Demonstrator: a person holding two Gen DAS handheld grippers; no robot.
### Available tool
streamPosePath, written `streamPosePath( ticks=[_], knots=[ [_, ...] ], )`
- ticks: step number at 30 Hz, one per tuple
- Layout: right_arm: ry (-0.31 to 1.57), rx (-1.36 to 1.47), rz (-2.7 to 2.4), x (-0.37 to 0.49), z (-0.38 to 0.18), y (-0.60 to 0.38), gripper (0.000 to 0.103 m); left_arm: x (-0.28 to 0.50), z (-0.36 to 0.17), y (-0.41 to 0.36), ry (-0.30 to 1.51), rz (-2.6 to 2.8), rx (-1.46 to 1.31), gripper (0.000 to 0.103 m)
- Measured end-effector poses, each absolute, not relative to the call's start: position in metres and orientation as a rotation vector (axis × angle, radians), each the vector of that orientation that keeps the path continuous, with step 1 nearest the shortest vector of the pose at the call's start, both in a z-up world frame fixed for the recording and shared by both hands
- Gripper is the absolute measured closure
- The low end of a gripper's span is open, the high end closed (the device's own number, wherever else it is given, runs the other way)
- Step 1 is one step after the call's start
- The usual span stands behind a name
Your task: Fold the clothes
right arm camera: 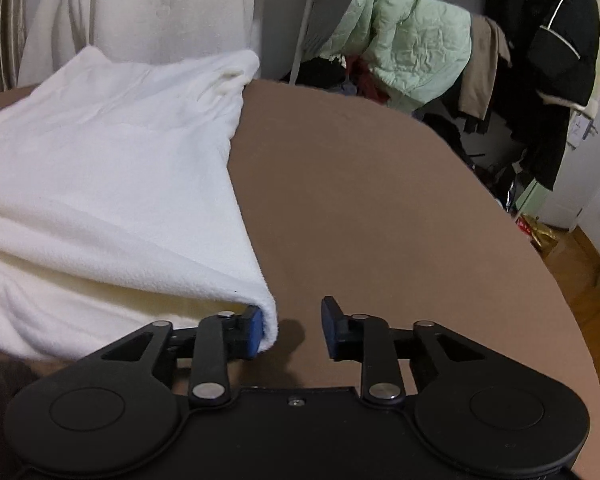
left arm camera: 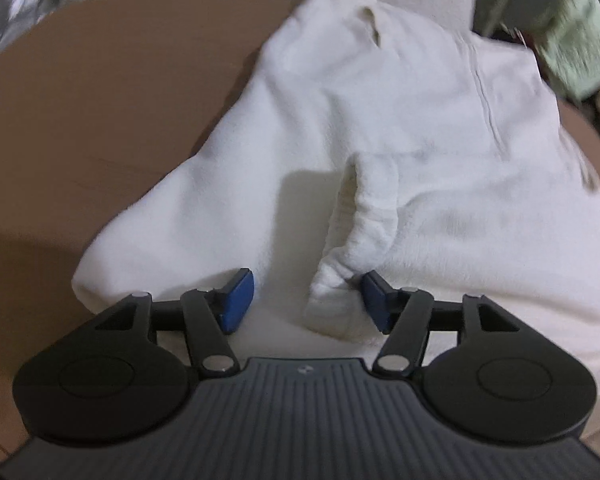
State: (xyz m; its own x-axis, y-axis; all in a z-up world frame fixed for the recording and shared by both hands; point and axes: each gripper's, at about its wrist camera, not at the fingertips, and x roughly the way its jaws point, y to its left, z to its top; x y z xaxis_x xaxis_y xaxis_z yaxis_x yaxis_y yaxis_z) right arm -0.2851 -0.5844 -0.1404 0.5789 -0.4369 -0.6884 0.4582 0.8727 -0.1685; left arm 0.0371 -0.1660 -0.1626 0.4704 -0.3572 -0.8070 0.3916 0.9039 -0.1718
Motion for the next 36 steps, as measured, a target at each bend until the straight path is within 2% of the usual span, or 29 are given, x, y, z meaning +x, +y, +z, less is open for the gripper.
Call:
streamPosePath(
  ticks=[4, 9, 12, 14, 19, 23, 29, 33, 36],
  knots=[
    [0.811, 0.085, -0.503, -0.29, -0.148, -0.592, 0.067, 0.04, -0.161, -0.164, 0.998, -0.456, 0.021, 0.042],
    [0.652, 0.29, -0.44, -0.318, -0.131, -0.608, 0.067, 0.04, -0.149, -0.156, 1.023, -0.439, -0.017, 0.041],
    [0.527, 0.588, -0.416, -0.351, -0.134, -0.632, 0.067, 0.034, -0.13, -0.156, 0.997, -0.419, -0.072, 0.039],
    [0.458, 0.724, -0.421, -0.369, -0.137, -0.643, 0.064, 0.026, -0.116, -0.162, 0.942, -0.466, -0.08, 0.031],
    [0.504, 0.639, -0.451, -0.354, -0.124, -0.637, 0.063, 0.014, -0.106, -0.182, 0.857, -0.432, 0.047, 0.03],
    [0.613, 0.649, -0.406, -0.295, -0.108, -0.647, 0.062, 0.015, -0.107, -0.175, 0.825, -0.48, -0.006, 0.03],
    [0.672, 0.549, -0.154, -0.169, -0.035, -0.671, 0.062, 0.048, -0.087, -0.197, 0.787, -0.541, 0.061, 0.03],
    [0.815, 0.492, -0.039, -0.074, 0.007, -0.697, 0.06, 0.117, -0.054, -0.231, 0.731, -0.583, 0.126, 0.027],
    [0.856, 0.71, 0.044, -0.025, 0.01, -0.724, 0.059, 0.187, -0.043, -0.264, 0.709, -0.585, 0.212, 0.027]
  ],
)
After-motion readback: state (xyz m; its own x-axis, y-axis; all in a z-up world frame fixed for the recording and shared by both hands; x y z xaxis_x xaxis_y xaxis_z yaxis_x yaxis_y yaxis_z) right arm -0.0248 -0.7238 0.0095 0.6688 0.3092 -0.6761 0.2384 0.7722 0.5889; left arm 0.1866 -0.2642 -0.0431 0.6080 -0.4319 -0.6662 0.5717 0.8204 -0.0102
